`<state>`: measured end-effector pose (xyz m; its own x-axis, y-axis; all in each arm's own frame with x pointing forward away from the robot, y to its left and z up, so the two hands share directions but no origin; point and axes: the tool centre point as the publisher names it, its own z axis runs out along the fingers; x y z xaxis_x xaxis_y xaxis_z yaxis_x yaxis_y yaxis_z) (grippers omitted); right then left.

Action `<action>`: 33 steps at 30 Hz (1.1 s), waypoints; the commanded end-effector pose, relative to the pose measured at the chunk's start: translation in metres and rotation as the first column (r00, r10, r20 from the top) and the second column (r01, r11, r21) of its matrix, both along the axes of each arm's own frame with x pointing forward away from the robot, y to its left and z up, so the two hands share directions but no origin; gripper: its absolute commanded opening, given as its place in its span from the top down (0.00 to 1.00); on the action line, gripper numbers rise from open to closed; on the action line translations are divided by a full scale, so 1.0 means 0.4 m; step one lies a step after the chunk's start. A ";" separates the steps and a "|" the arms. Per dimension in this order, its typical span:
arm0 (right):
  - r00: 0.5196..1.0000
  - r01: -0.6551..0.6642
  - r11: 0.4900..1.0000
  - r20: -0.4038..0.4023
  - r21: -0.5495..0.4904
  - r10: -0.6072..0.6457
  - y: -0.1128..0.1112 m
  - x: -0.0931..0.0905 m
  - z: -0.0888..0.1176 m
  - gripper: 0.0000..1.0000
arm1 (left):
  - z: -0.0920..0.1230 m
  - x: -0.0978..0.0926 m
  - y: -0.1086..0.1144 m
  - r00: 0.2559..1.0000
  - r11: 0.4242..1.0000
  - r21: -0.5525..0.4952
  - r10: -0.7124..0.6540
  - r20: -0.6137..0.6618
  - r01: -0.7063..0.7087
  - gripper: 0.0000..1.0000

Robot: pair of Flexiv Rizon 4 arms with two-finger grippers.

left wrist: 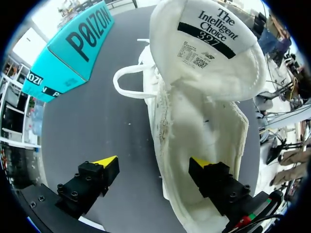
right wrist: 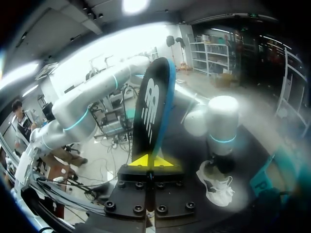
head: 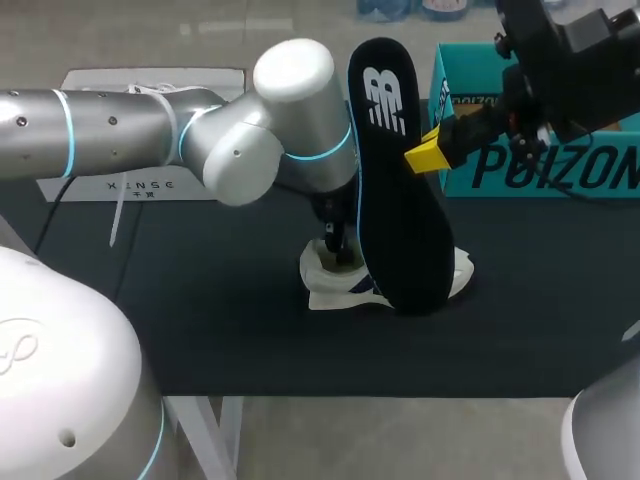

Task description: Take the shoe out of the shoebox, open the shoe tongue, remove and reinsert the insole, then place the shoe into the shoebox

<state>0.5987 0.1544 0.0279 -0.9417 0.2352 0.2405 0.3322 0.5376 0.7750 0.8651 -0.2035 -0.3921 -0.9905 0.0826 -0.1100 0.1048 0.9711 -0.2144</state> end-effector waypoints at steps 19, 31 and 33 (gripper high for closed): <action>1.000 -0.002 1.000 -0.003 -0.005 0.002 0.006 0.005 0.002 1.00 | -0.024 -0.024 0.007 0.994 0.998 -0.011 -0.063 -0.086 0.062 1.00; 1.000 -0.002 1.000 -0.003 -0.005 0.002 0.006 0.005 0.002 1.00 | 0.059 0.011 0.032 0.976 0.977 -0.020 -0.213 -0.055 0.212 1.00; 1.000 -0.002 1.000 -0.003 -0.005 0.002 0.006 0.005 0.002 1.00 | 0.087 0.026 0.035 0.964 0.965 -0.002 -0.263 -0.039 0.264 1.00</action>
